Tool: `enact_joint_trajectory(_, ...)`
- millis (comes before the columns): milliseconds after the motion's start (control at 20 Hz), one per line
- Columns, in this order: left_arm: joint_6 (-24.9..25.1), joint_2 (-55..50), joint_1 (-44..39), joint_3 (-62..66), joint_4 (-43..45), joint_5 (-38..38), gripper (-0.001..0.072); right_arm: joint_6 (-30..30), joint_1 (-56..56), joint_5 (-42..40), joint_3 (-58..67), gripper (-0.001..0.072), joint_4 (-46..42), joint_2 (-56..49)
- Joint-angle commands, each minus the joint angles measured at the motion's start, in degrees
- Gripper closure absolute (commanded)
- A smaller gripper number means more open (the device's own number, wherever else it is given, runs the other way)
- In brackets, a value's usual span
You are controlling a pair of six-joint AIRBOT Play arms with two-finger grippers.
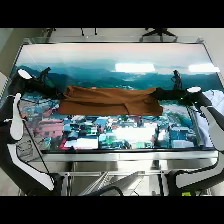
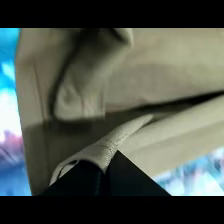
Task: Fold the shirts.
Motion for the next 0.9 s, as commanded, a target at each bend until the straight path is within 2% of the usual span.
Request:
enact_joint_trajectory(0,0.0,-5.9,-0.4,8.5,0.8,-3.7,0.0468,-0.5,-1.2,0.4,1.4,0.0347,-3.4,-1.7)
enact_joint_trajectory(50,-0.6,-6.4,-0.4,9.8,0.7,-5.5,-0.0001,-0.4,-2.2,2.6,2.1,0.0333,-4.4,-1.0)
enact_joint_trajectory(100,-1.4,-6.5,-0.4,11.0,0.6,-6.8,0.0028,-0.4,-3.3,4.3,2.8,0.0296,-5.3,-0.2)
enact_joint_trajectory(150,-1.4,-6.5,-0.4,12.1,0.7,-7.6,0.0029,0.0,-4.4,5.2,3.2,0.0065,-6.7,0.7)
enact_joint_trajectory(200,-1.6,-6.5,-0.2,13.7,0.7,-8.1,0.0029,0.7,-5.6,5.1,3.1,0.0006,-7.9,1.4)
enact_joint_trajectory(400,-6.4,-6.2,0.6,17.3,-2.0,-8.0,0.0029,5.4,-8.4,8.7,3.1,0.0006,-10.2,-0.5)
enact_joint_trajectory(500,-6.5,-4.8,0.5,14.3,-4.1,-6.5,0.0029,5.4,-7.0,11.3,3.1,0.0006,-10.1,-3.0)
enact_joint_trajectory(850,-6.4,-4.3,-3.1,12.6,-6.4,-6.7,0.0049,3.9,-1.5,11.3,3.1,0.0013,-8.2,-6.8)
